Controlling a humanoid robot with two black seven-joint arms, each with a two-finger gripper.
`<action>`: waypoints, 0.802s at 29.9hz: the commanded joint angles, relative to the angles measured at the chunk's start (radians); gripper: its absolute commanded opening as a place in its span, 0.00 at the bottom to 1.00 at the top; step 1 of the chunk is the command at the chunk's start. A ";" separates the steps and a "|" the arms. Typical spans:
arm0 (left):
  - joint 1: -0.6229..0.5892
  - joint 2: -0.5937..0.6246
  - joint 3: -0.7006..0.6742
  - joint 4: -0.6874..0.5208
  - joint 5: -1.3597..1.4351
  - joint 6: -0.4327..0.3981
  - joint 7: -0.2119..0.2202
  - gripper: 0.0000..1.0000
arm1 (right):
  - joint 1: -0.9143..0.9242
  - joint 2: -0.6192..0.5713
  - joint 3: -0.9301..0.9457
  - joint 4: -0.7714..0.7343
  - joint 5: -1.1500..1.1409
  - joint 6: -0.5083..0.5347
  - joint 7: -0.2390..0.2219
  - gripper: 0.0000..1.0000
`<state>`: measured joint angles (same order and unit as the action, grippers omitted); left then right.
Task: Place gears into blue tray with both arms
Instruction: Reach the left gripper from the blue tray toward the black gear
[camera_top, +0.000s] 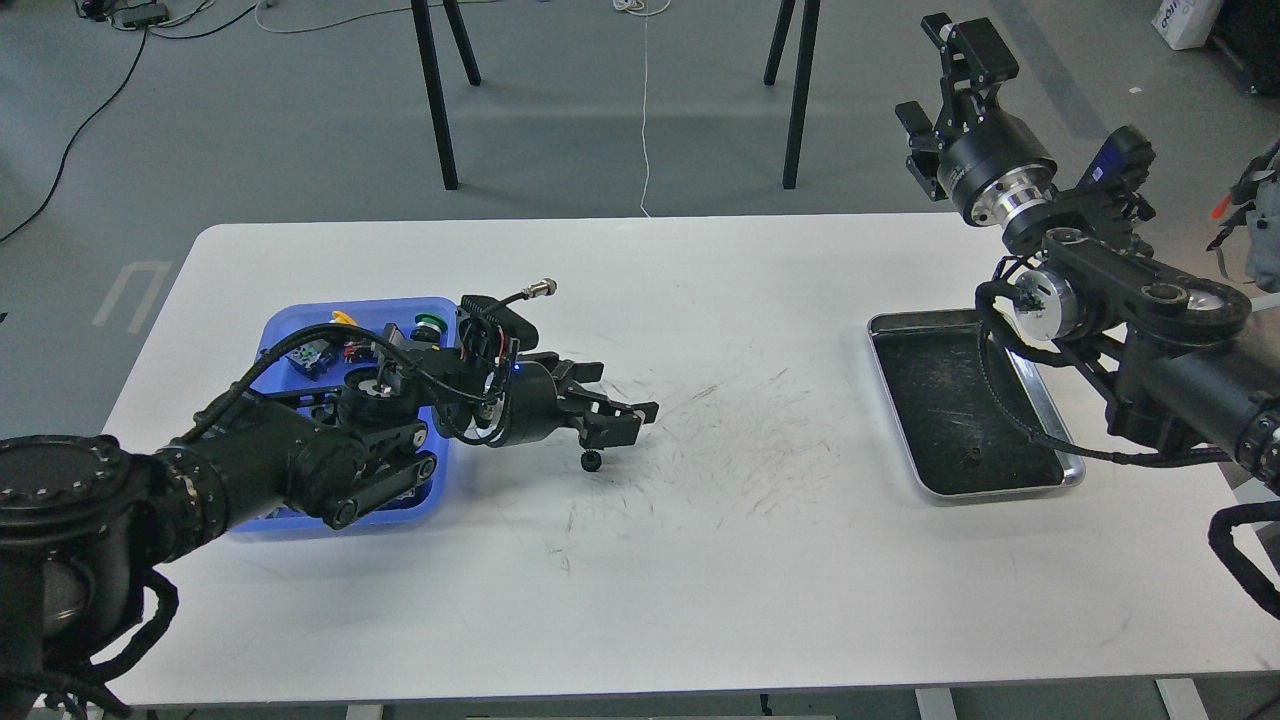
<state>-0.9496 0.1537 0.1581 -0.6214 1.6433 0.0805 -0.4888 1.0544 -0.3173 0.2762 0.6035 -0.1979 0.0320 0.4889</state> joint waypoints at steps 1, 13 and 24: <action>0.000 0.012 0.093 0.002 0.070 0.082 0.000 1.00 | 0.003 -0.009 0.000 0.001 0.000 0.000 0.000 0.97; 0.000 0.032 0.127 -0.001 0.173 0.170 0.000 0.95 | 0.004 -0.009 -0.005 -0.001 0.000 0.000 0.000 0.97; -0.014 0.081 0.161 -0.044 0.193 0.170 0.000 0.87 | -0.002 -0.009 -0.006 -0.013 -0.005 0.000 0.000 0.97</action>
<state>-0.9557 0.2227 0.3145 -0.6527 1.8349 0.2513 -0.4890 1.0512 -0.3267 0.2699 0.5918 -0.2009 0.0329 0.4886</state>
